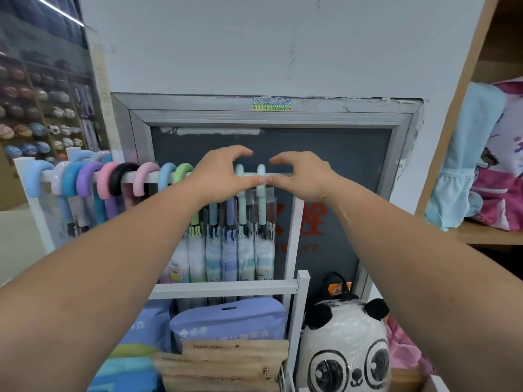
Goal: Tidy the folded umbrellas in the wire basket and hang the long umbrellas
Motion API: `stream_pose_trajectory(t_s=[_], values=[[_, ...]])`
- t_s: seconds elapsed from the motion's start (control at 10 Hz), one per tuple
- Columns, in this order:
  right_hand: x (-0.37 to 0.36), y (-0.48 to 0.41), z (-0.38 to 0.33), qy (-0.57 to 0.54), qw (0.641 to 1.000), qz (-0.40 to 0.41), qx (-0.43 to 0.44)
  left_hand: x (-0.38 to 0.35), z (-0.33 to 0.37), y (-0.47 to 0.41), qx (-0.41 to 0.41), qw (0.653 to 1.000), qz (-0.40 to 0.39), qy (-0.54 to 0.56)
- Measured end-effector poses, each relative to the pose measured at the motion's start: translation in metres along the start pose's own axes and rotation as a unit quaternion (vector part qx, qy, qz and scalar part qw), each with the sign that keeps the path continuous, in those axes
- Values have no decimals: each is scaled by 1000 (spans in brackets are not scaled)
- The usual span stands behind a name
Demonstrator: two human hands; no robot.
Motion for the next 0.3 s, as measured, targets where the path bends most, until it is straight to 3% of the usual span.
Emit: stream_pose_trajectory(t_s=[0.1, 0.3], values=[[6, 20, -3, -6, 1000, 16, -15, 8, 4, 11, -1, 999, 36, -29], [23, 79, 6, -2, 997, 62, -45, 3, 34, 51, 24, 995, 33, -86]])
Point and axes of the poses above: each hand's wrist, its own y-axis away from the middle knuckle, its own x-axis out of the back of the hand, z = x × y, the point moved 5 cm from there along -y, towards the middle knuckle, and after that the axes turned 10 degrees about -z, right-handed, at the moved point
